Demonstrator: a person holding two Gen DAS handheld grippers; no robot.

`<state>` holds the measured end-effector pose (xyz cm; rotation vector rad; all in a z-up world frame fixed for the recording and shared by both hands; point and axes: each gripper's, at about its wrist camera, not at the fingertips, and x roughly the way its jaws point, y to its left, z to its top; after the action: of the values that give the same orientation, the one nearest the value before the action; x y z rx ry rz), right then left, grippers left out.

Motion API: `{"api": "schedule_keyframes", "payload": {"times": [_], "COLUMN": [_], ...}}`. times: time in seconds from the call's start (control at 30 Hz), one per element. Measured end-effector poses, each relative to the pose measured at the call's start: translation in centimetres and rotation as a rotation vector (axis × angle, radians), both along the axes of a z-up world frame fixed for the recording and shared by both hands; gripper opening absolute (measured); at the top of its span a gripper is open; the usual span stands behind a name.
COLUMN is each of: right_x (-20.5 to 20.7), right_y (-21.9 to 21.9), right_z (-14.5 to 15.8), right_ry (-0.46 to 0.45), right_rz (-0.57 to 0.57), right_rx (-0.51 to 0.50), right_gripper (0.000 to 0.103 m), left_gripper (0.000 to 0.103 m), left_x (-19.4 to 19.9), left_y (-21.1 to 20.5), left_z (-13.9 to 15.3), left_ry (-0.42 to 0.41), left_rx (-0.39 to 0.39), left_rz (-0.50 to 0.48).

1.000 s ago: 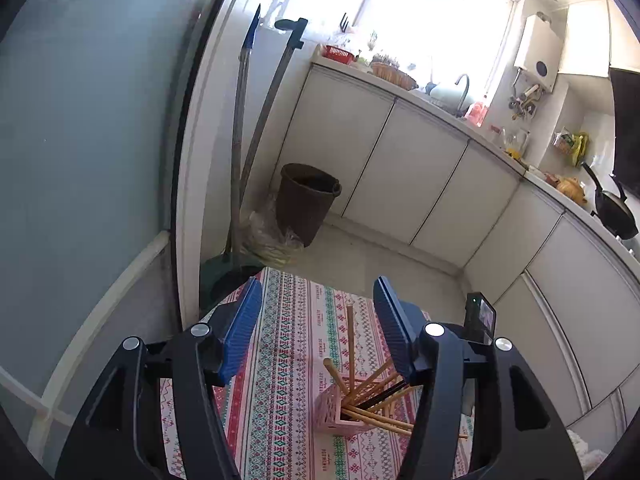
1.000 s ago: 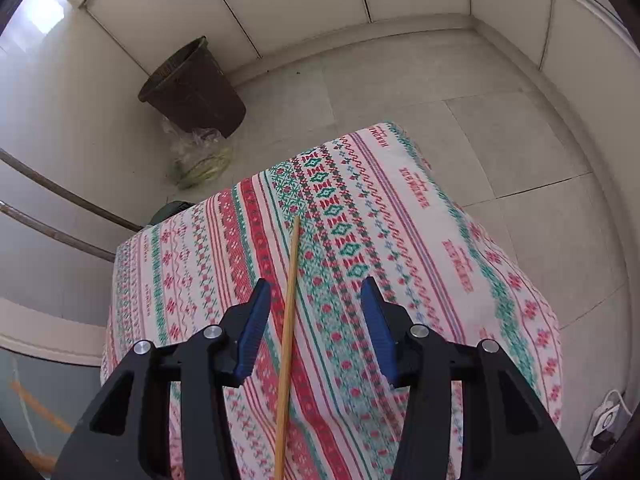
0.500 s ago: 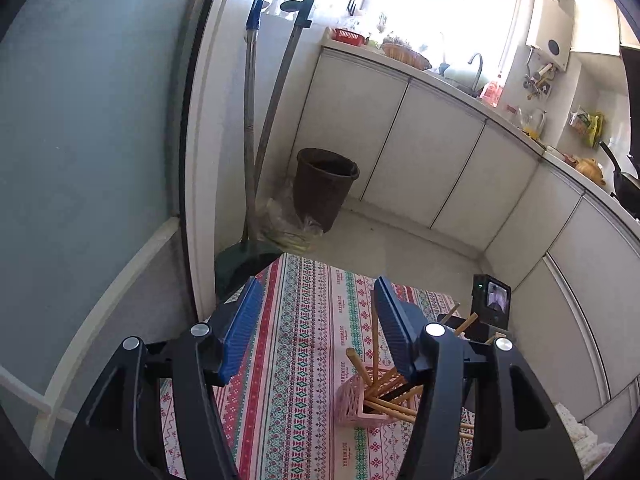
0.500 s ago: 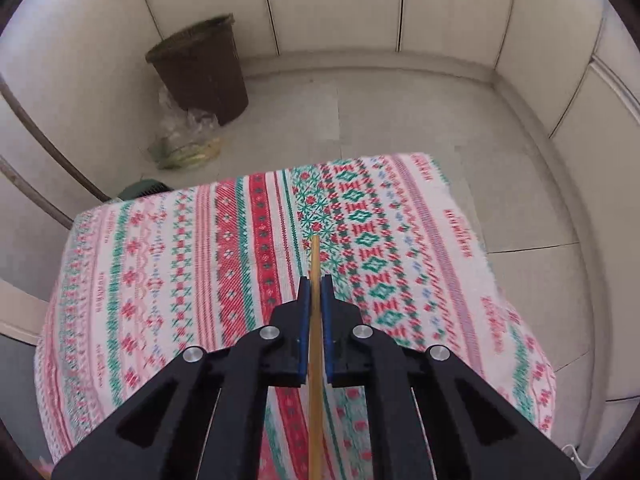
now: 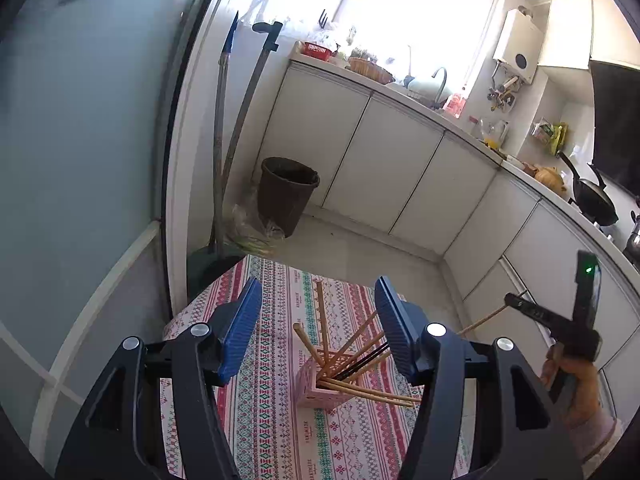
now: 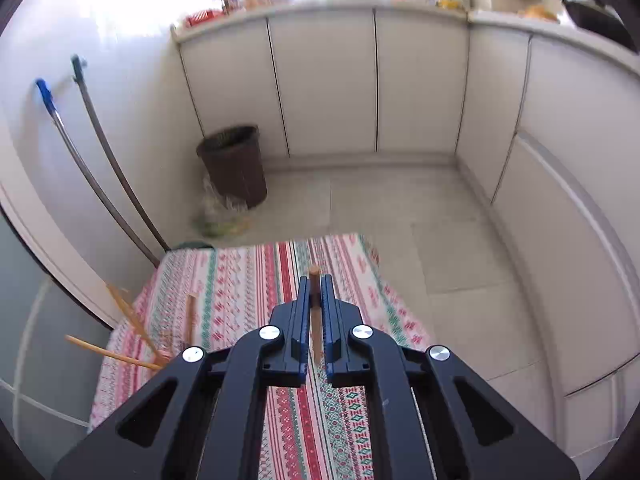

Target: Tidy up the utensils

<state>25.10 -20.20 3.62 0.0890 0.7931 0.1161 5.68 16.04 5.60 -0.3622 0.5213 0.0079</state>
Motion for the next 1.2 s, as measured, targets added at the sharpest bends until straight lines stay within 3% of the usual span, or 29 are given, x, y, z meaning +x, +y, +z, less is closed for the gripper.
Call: {"api": "schedule_keyframes", "payload": {"times": [0.27,0.43,0.6,0.8,0.9,1.0,1.2], "right_x": [-3.6,-3.5,-3.4,-2.7,-2.9,-4.5,-8.8], "right_y": [2.5,6.3,10.8,14.5,15.2,15.0,13.1], "right_z": [13.5,17.0,15.1,6.5,2.8,2.8,4.2], "right_ry": [-0.211,-0.237,-0.2,-0.136,-0.106,-0.15,-0.243], "right_rz": [0.039,0.115,0.182,0.189,0.189,0.187,0.155], "right_rx": [0.055,0.106,0.119,0.126,0.162,0.191,0.133], "right_gripper": [0.006,0.006,0.006,0.006,0.02,0.024,0.047], "left_gripper": [0.057,0.057,0.057,0.058,0.059,0.061,0.067], "left_x": [-0.6,-0.7,-0.4,0.3,0.5,0.4,-0.3], "left_y": [1.6,2.4,2.9,3.8,4.3,3.8,0.6], "left_z": [0.7,0.5,0.3,-0.9,-1.2,-1.2,-1.0], "left_ry": [-0.025,-0.024,-0.016,0.028,0.038,0.036,0.008], "left_rx": [-0.049,-0.064,-0.072,-0.076,-0.094,-0.081,0.01], "left_rz": [0.025,0.033,0.034,0.054,0.06,0.055,0.047]}}
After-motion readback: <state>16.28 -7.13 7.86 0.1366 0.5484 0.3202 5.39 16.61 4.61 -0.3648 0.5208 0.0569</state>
